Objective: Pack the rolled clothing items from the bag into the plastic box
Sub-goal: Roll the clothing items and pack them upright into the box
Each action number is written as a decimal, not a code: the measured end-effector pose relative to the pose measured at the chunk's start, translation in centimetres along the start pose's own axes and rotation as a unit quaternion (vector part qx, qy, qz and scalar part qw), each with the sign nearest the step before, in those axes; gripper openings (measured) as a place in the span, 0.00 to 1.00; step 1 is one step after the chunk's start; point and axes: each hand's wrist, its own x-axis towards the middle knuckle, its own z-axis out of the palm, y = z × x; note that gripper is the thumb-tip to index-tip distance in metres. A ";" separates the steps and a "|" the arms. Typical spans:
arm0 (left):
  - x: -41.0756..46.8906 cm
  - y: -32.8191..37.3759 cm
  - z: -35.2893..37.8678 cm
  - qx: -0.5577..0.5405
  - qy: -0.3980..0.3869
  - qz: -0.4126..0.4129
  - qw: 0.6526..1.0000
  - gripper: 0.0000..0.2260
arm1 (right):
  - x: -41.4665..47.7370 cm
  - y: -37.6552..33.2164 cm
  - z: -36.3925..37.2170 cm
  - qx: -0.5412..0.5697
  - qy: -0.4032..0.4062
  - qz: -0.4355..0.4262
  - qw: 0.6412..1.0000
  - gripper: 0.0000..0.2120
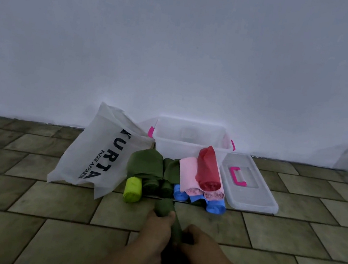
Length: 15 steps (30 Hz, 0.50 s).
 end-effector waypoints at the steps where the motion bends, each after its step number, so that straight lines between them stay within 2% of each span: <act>1: 0.1 -0.2 -0.2 -0.018 -0.006 0.000 1.000 0.19 | -0.1 0.0 0.0 0.015 -0.007 -0.005 1.000 0.08; 4: 0.7 -0.8 -0.7 -0.057 -0.026 0.021 0.998 0.18 | 0.0 -0.3 -0.3 0.093 0.007 -0.010 0.996 0.10; 7: 0.9 -0.9 -0.6 -0.065 -0.041 0.056 0.995 0.19 | 0.5 -1.2 -0.7 0.188 -0.012 -0.040 0.981 0.09; 10: 1.1 0.5 -0.6 0.091 -0.006 0.155 0.984 0.25 | 1.0 -2.5 -1.4 0.188 -0.020 -0.065 0.980 0.11; 13: 2.0 3.8 -1.0 0.244 -0.029 0.228 0.942 0.34 | 2.4 -3.9 -3.6 0.176 -0.058 -0.033 0.982 0.16; 15: 3.4 7.2 -1.5 0.283 -0.035 0.282 0.916 0.29 | 3.5 -5.4 -6.3 0.167 -0.099 -0.030 0.981 0.20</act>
